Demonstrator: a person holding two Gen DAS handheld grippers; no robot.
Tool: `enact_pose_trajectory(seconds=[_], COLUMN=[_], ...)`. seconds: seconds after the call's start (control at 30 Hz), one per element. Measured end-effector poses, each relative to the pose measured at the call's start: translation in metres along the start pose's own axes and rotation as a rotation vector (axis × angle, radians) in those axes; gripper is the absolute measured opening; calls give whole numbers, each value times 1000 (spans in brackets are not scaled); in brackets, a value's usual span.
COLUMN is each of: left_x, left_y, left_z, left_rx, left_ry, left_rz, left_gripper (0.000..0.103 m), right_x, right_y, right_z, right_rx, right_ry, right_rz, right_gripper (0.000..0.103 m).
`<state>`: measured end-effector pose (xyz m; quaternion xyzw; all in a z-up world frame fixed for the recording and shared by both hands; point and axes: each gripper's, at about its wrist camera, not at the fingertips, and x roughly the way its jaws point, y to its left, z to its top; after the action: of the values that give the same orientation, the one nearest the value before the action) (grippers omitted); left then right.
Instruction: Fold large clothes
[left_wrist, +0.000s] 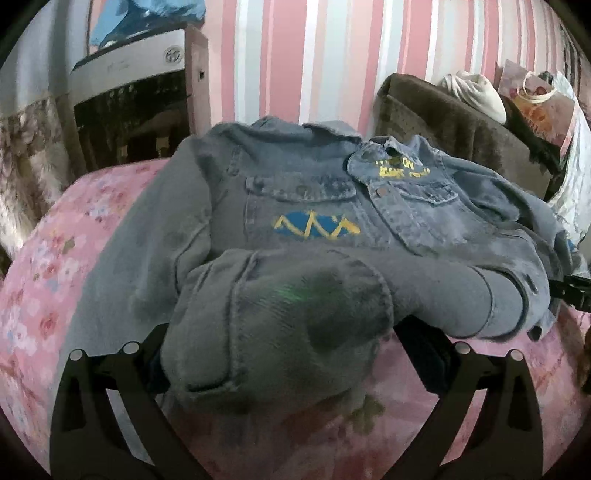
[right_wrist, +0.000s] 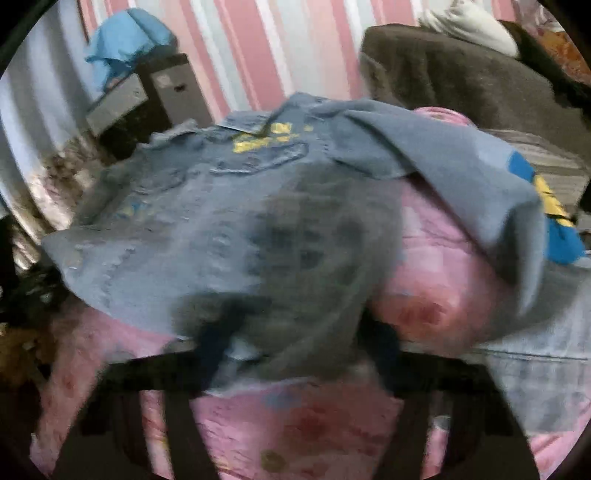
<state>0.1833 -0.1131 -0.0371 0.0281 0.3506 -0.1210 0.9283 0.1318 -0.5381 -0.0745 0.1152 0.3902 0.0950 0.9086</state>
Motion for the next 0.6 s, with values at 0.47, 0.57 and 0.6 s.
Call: enact_pose_trajectory(seconds=[0.47,0.57,0.6], left_x=[-17,-42,-51], left_y=[4,9,11], left_z=[20,15,15], left_rx=[-1,22,27], left_ry=[-56,-72,-76], left_rz=[-140,-152,-151], left_gripper=[20,19,19], right_x=[-31,-57,-63], right_y=[7,15,16], right_z=[8,14,16], right_rx=[-4,-13,-12], right_ry=[-122,-180,-194], right_rz=[29,73,84], right_gripper=[13,12,12])
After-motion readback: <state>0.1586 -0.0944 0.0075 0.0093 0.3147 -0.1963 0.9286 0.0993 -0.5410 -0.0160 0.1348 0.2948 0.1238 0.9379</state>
